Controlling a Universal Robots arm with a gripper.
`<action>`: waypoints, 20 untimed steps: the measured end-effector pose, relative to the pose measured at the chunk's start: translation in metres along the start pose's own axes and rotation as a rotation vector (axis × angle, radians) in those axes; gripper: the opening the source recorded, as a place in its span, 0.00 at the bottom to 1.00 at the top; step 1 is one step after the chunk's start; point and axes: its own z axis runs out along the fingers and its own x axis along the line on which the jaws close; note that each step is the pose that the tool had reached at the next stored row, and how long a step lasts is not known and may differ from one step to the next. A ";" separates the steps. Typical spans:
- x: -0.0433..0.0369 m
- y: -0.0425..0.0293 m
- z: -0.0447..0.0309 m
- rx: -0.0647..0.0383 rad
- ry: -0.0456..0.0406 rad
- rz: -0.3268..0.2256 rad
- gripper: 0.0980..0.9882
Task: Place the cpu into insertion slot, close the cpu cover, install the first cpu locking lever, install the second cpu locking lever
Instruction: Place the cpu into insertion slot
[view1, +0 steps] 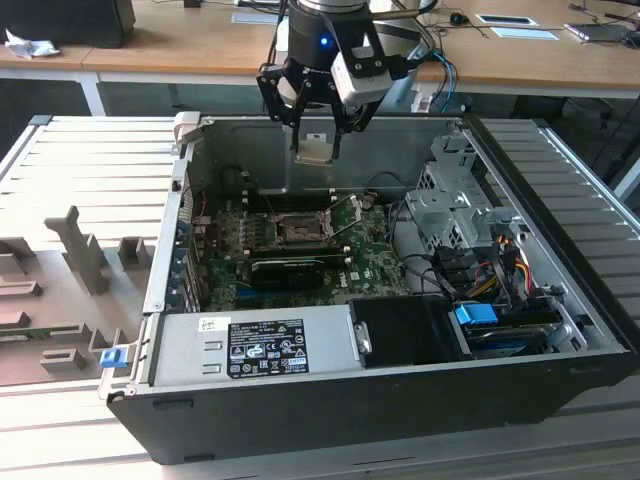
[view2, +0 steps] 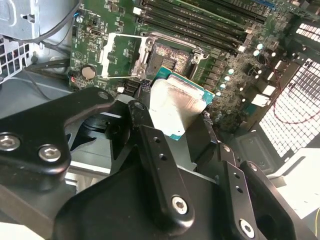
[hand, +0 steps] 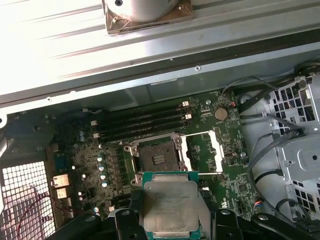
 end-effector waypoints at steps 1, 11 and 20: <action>0.0000 0.0000 0.0001 0.000 -0.0003 0.003 0.48; 0.0000 -0.0001 0.0008 0.003 -0.0037 0.035 0.48; 0.0001 -0.0002 0.0020 0.002 -0.0081 0.086 0.48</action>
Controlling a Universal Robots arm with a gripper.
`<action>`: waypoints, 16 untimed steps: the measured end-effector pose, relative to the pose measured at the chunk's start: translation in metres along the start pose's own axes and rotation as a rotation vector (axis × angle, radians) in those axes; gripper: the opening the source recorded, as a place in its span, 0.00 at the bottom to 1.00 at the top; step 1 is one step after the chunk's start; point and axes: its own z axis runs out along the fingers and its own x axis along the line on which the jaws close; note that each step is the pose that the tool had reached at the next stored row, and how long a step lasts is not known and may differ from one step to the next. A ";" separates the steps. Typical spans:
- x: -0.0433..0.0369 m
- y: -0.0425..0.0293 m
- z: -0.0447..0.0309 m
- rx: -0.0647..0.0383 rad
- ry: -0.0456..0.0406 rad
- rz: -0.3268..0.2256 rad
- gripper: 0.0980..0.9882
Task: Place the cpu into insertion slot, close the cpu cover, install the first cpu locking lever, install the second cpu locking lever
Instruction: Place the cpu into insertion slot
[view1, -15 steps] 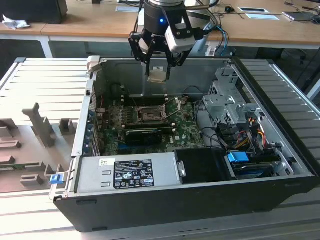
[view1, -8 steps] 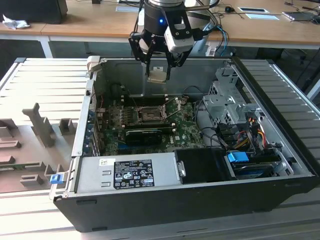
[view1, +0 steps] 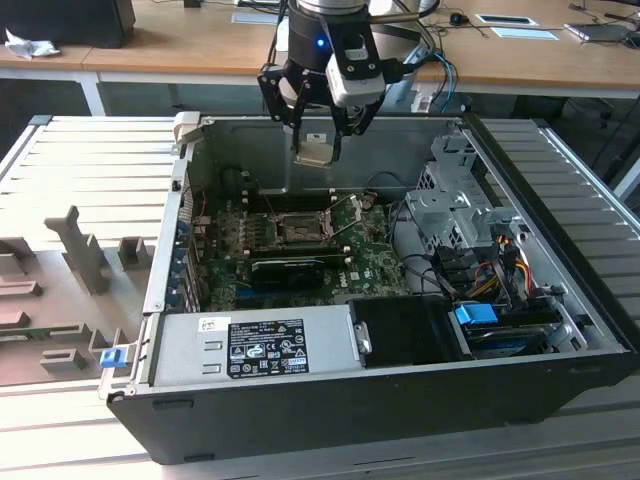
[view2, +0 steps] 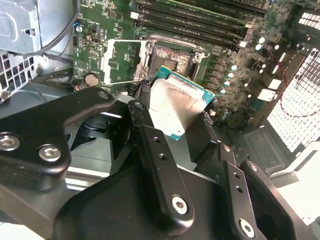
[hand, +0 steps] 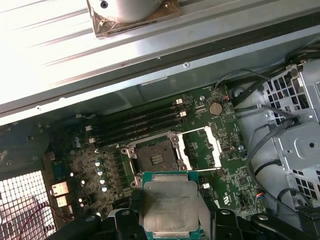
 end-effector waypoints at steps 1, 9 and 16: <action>0.0000 0.0000 0.0001 0.000 -0.0007 0.008 0.48; 0.0049 -0.0016 0.0011 -0.001 -0.0037 0.043 0.48; 0.0144 -0.0047 0.0023 -0.001 -0.0053 0.049 0.48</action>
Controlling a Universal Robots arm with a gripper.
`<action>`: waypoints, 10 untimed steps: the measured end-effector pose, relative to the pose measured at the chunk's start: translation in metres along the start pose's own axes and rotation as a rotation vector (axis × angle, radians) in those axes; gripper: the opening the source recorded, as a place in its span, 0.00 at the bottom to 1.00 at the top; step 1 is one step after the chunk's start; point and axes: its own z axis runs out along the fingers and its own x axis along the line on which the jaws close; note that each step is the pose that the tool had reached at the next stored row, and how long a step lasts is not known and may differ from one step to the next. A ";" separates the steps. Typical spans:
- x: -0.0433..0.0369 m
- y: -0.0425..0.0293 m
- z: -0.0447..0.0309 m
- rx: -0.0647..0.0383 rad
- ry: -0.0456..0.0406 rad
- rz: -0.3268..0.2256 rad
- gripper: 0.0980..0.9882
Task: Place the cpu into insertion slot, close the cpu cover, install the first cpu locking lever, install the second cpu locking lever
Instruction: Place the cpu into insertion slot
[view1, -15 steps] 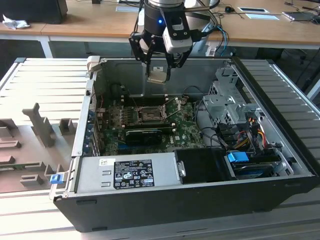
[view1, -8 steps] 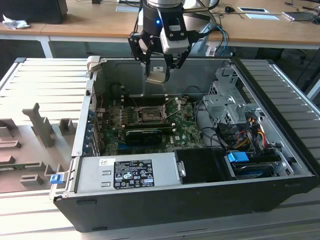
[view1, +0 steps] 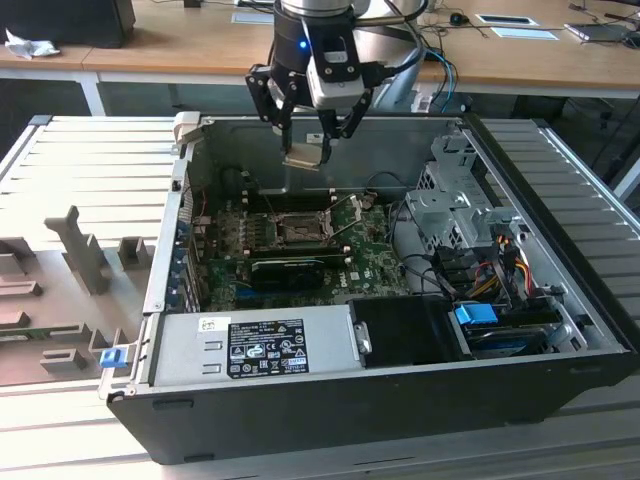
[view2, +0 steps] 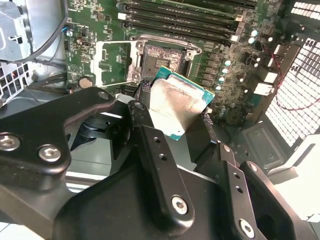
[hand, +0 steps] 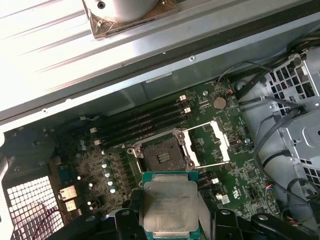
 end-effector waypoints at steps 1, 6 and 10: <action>0.0010 -0.0004 0.0002 0.000 -0.0001 0.001 0.48; 0.0044 -0.0017 0.0011 0.000 -0.0009 0.010 0.48; 0.0061 -0.0024 0.0018 0.000 -0.0020 0.023 0.48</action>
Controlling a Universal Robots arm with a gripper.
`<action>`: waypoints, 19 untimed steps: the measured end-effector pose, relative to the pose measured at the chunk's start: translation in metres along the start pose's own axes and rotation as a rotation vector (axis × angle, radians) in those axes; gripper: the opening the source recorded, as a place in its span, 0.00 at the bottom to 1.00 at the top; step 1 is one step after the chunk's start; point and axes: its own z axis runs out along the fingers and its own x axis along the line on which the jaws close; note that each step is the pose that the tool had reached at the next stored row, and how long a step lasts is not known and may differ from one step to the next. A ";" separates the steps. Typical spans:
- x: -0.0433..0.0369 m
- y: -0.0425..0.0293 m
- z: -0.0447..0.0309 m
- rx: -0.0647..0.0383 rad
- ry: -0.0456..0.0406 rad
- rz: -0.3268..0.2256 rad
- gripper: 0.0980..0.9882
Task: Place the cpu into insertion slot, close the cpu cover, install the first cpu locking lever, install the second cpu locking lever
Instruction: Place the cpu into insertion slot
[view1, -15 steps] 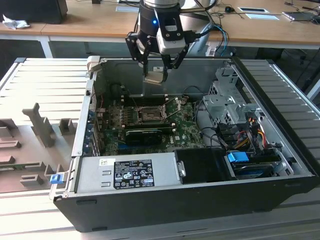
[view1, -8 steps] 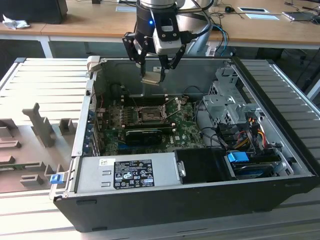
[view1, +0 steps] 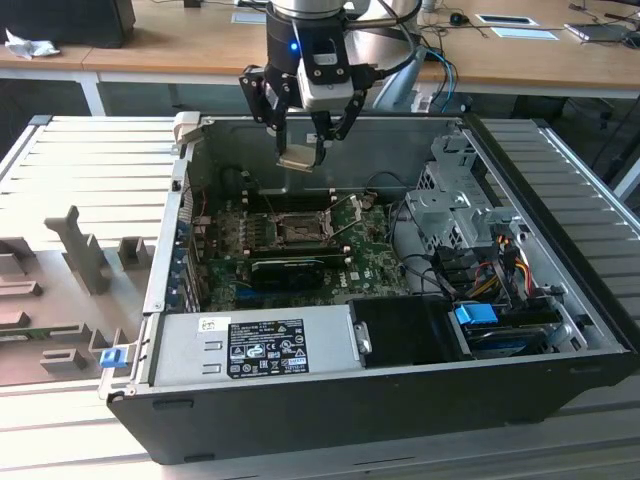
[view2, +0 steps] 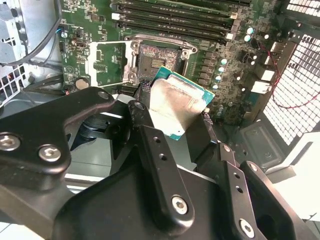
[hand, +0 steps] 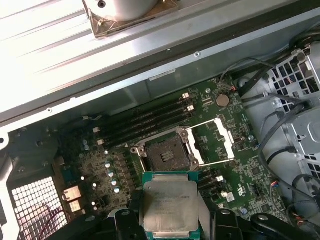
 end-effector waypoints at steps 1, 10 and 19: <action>0.0003 -0.0001 0.0001 0.000 -0.0002 0.003 0.48; 0.0027 -0.0012 0.0013 -0.001 -0.0030 0.036 0.48; 0.0037 -0.0017 0.0028 -0.001 -0.0057 0.069 0.48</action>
